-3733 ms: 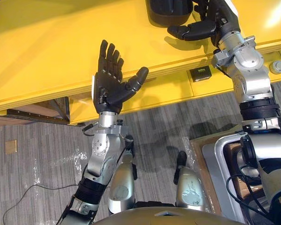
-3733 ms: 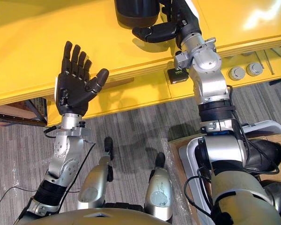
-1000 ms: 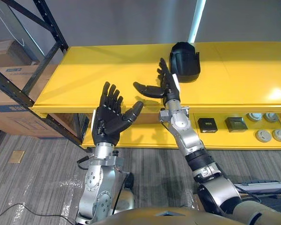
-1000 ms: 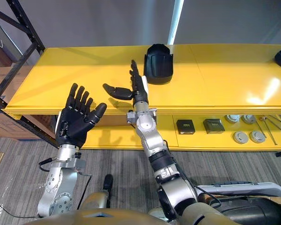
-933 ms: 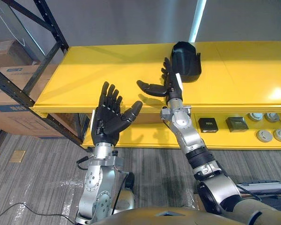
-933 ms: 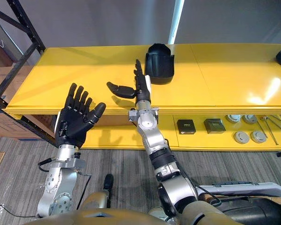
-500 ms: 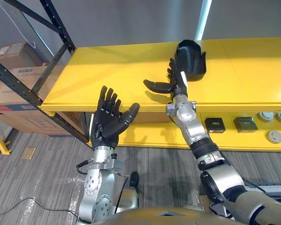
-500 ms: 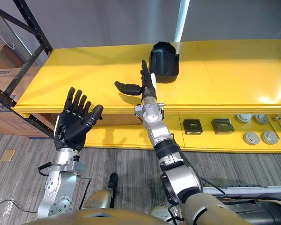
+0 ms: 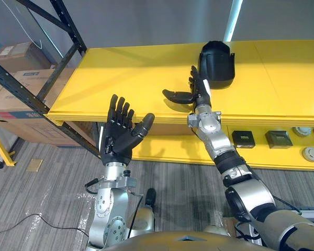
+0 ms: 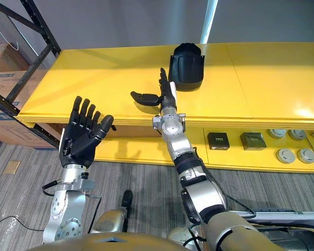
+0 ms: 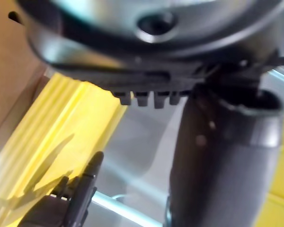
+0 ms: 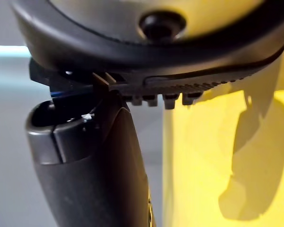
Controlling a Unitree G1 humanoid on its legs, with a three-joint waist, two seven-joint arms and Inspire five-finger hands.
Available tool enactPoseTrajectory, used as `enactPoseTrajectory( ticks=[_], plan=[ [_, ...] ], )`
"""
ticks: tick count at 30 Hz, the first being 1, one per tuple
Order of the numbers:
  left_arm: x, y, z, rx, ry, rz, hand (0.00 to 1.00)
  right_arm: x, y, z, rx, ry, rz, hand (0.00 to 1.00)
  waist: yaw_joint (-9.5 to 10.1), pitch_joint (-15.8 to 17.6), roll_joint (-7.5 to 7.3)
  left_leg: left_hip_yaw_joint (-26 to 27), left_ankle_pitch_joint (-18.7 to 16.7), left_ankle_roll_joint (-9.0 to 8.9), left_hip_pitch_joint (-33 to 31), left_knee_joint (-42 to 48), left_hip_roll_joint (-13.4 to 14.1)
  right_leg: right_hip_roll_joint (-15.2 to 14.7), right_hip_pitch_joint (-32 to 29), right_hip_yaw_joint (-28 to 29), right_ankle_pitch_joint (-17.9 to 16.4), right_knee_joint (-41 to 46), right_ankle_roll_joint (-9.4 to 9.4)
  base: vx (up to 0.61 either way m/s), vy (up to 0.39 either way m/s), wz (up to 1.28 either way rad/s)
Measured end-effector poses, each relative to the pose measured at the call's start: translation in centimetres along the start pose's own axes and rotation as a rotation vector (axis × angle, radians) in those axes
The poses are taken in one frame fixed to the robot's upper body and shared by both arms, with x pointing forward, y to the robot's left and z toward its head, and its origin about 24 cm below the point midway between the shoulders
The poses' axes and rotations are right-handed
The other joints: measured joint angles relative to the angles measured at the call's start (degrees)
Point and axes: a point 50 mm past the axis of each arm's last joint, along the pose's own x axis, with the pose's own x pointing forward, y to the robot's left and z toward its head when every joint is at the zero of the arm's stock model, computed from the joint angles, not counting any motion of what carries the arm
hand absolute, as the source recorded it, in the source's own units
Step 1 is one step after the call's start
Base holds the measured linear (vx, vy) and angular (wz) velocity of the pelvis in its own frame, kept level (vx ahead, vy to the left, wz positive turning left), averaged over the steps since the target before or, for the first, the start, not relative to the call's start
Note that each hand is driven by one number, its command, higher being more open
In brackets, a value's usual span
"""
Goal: Walk over and take three plastic housings, then place them on the shelf
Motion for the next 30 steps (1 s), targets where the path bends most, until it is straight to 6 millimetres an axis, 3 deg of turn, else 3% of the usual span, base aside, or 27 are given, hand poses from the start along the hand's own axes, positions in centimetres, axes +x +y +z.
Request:
enactPoseTrajectory(
  ticks=[4,15,24,30],
  plan=[
    [0.0,-0.1,-0.1,-0.004,0.002,-0.003,1.0,0.8,-0.6,1.4,-0.02,-0.034,-0.036,1.0,0.21,1.38,1.12,-0.05,-0.02,0.0,-0.25,0.0,-0.02,0.02,-0.23,-0.09,0.06,0.0,0.04,-0.03,-0.011,0.0],
    [0.2,-0.3,0.0,-0.01,-0.005,-0.013,1.0,1.3,-2.1,1.7,-0.005,-0.035,-0.126,1.0,0.09,1.64,0.76,0.17,1.04,0.6,-0.19,0.21,-0.76,-0.85,-0.41,-0.01,-0.65,0.83,0.23,0.03,-0.023,0.0],
    [0.2,-0.2,0.1,-0.008,-0.01,-0.004,1.0,1.5,-2.1,2.3,-0.004,-0.052,-0.141,1.0,0.1,3.05,0.61,0.23,0.17,0.5,-0.22,0.05,-0.71,-0.85,-0.58,0.08,-0.59,0.93,0.41,-0.03,-0.009,0.0],
    [0.3,-0.2,0.1,-0.016,-0.011,-0.004,1.0,1.5,-1.0,2.6,-0.01,-0.083,0.043,1.0,-0.03,3.07,0.58,0.65,0.69,0.82,-0.28,0.18,-0.81,-0.99,-0.79,0.37,-0.6,0.88,0.4,0.0,0.0,-0.01]
  ],
)
